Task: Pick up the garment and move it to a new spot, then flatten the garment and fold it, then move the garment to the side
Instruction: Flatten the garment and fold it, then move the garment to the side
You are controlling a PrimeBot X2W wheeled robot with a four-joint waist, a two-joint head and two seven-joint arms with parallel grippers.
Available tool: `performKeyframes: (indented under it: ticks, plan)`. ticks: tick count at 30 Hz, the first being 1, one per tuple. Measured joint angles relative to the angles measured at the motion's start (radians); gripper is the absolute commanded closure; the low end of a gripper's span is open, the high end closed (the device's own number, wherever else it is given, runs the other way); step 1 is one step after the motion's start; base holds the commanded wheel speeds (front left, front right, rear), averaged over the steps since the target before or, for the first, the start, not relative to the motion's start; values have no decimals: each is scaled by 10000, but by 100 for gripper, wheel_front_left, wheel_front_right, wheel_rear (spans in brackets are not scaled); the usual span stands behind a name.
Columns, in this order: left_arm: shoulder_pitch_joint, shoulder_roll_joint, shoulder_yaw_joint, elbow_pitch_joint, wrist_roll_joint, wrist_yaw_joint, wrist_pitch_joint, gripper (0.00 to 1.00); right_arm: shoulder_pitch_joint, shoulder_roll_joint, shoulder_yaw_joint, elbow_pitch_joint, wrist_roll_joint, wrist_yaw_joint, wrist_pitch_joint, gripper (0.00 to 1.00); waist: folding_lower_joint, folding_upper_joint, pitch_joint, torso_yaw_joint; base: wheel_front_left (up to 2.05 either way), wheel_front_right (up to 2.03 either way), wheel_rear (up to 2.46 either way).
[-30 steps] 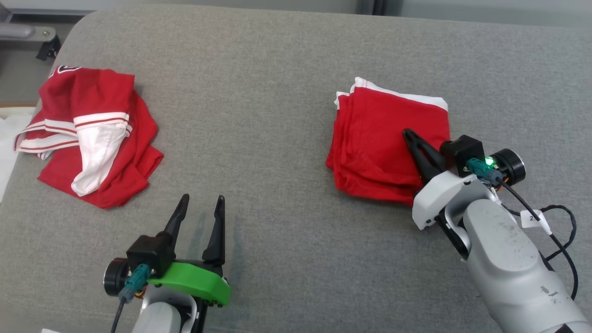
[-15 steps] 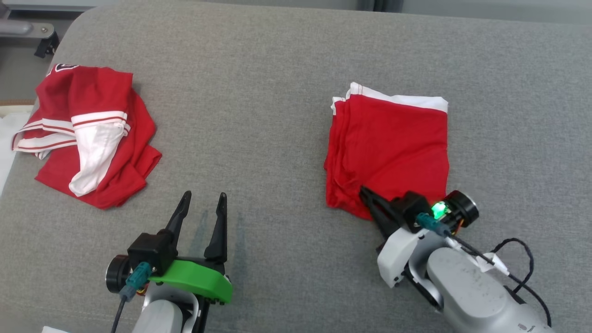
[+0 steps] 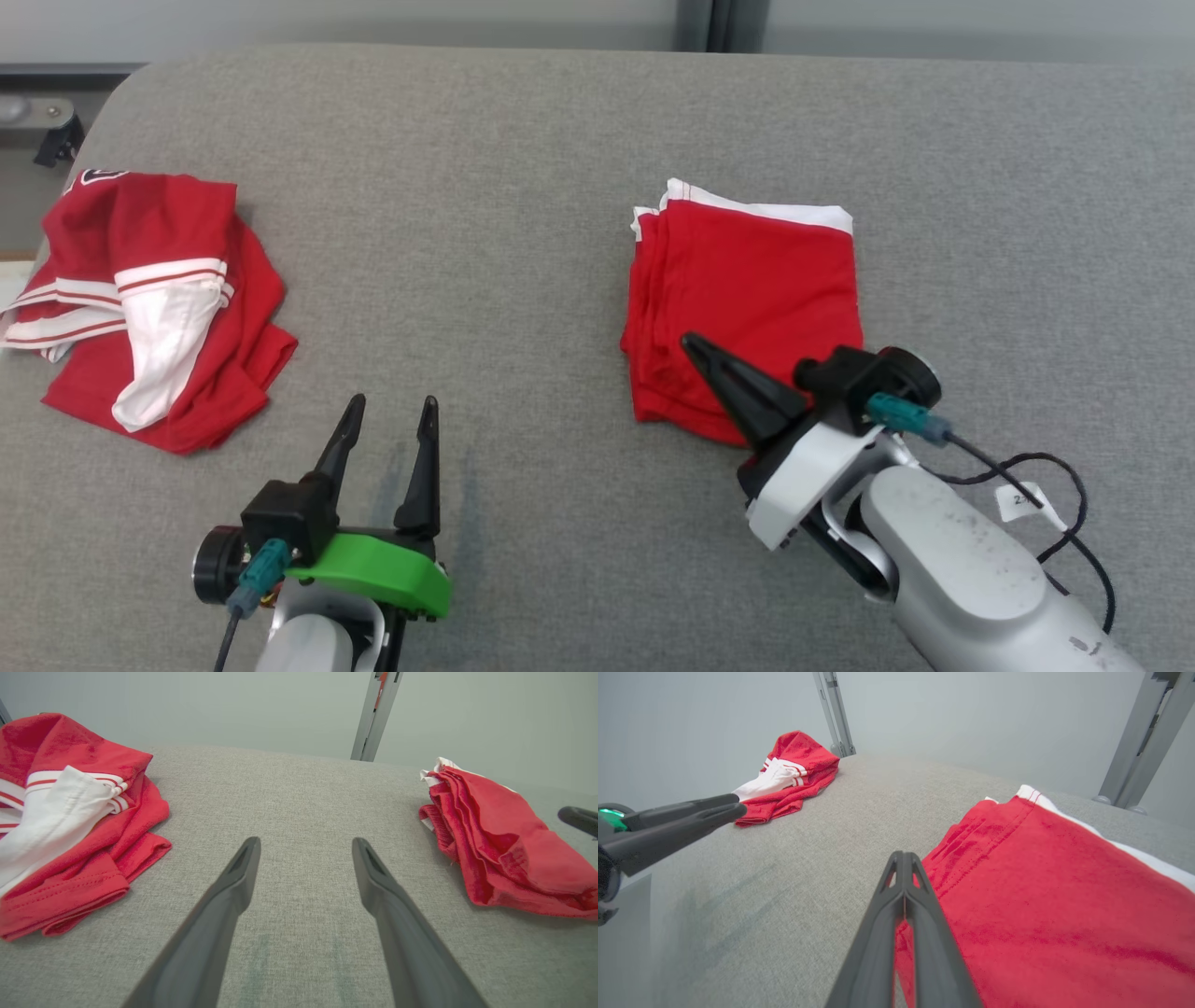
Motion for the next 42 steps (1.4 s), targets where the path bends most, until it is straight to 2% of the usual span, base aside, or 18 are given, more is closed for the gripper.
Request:
performKeyframes:
  ticks: [5,6,7,8,16,20,29,35,42]
  plan:
    - [77,0,391,-40,293,0,0,0,825,403,-2775,-943,-917,-2,0,100,0,0,-221,-305,0,0,0]
    - [121,0,466,-40,362,0,0,0,1037,546,-3390,-1018,-1101,-2,-2,82,0,0,-274,-383,0,0,0]
    - [162,2,535,-42,431,0,0,0,1238,669,-3939,-1051,-1319,-2,-2,54,0,0,-324,-463,0,0,0]
    - [200,8,593,-42,520,0,0,0,1437,771,-4383,-1108,-1563,-2,0,0,0,0,-376,-545,0,0,0]
    - [512,21,1039,-144,825,0,0,0,2518,1195,-6636,-1057,-2418,-2,-2,0,0,0,-744,-1088,0,0,0]
    - [764,19,1080,-148,953,0,0,0,2986,1262,-7018,-947,-2562,-2,-2,0,0,0,-866,-1251,0,0,0]
    - [758,15,1022,-259,1026,0,0,0,2907,1292,-6845,-430,-2564,-2,0,0,0,0,-657,-1114,0,0,0]
    - [195,8,756,-445,905,0,-2,0,1533,1296,-6381,351,-2790,-2,-2,0,0,0,-49,-874,0,0,0]
    - [-469,8,416,-403,746,0,0,0,-430,1308,-5868,2015,-3081,-2,-2,0,0,0,883,-492,0,0,0]
